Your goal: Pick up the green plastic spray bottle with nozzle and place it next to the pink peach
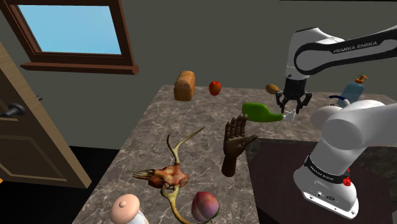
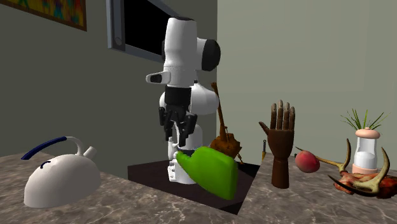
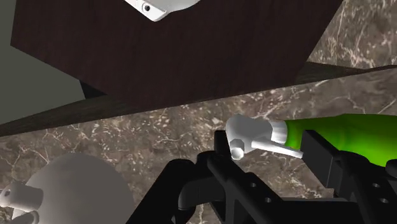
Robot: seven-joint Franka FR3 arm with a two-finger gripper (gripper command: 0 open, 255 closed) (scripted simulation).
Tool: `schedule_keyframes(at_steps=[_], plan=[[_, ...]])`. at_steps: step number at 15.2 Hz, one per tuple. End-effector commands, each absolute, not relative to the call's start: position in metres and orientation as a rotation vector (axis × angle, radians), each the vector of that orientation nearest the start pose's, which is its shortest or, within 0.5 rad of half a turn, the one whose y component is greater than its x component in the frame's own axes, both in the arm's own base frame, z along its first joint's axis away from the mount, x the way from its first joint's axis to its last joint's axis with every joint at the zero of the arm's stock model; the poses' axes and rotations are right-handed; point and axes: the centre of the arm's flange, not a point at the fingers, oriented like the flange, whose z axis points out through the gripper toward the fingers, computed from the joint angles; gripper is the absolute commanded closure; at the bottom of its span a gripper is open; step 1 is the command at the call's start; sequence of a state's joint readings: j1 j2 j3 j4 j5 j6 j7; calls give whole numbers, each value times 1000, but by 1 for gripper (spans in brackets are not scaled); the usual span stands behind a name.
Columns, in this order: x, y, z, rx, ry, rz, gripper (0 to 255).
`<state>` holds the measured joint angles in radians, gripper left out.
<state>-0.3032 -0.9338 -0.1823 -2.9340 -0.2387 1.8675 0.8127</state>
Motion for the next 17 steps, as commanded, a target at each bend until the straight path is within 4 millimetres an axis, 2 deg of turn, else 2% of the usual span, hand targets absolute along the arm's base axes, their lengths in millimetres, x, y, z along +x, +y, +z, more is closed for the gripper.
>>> schedule_keyframes(at_steps=[1,8,11,12,17], plan=[[216,-98,381,-2734,1736,188,255],[201,-6,381,-2734,1736,188,255],[201,-2,383,-2734,1735,184,255],[192,46,381,-2734,1736,188,255],[182,111,381,-2734,1736,188,255]])
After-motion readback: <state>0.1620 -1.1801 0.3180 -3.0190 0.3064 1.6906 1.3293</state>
